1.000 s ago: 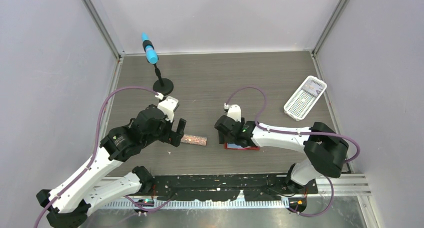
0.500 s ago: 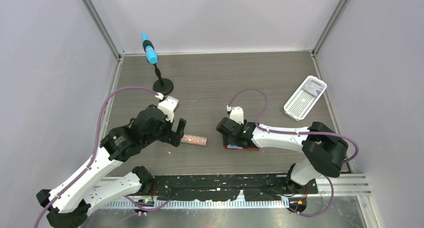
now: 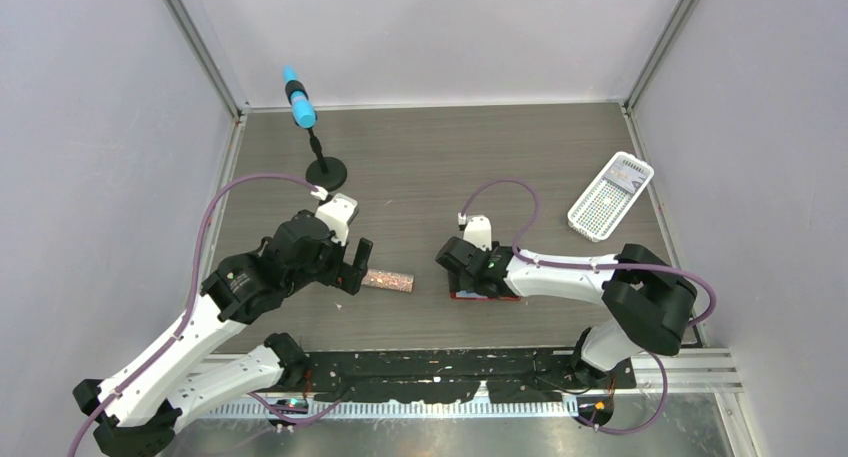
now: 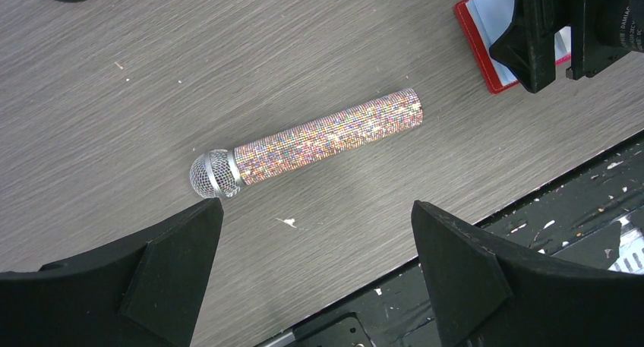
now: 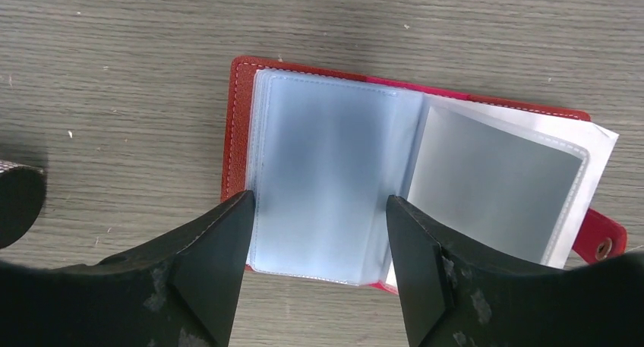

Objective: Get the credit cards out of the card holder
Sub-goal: Remove the credit card from the card holder.

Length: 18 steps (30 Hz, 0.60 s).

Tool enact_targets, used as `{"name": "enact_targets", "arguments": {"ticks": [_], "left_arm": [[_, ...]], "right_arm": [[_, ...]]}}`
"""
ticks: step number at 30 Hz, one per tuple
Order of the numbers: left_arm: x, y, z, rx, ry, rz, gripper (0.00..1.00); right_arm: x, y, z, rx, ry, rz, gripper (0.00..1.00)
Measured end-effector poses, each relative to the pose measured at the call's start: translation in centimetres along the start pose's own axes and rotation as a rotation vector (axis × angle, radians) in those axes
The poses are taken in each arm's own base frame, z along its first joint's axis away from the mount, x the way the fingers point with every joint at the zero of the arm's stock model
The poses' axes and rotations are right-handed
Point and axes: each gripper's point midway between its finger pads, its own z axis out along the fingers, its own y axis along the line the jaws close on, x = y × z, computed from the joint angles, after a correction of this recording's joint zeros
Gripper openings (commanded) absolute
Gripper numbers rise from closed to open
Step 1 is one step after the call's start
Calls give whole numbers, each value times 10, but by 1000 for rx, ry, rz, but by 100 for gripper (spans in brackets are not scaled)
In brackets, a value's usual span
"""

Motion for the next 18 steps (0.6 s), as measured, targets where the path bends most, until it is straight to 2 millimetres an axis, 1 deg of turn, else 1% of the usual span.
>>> {"name": "enact_targets", "arguments": {"ticks": [3, 9, 13, 18], "left_arm": [[0, 0, 0, 0, 0, 0, 100], [0, 0, 0, 0, 1, 1, 100], [0, 0, 0, 0, 1, 1, 100], [0, -1, 0, 7, 2, -4, 98]], "right_arm": [[0, -1, 1, 2, 0, 4, 69], [-1, 2, 3, -12, -10, 20, 54], [-2, 3, 1, -41, -26, 40, 49], [-3, 0, 0, -101, -37, 99, 47]]}}
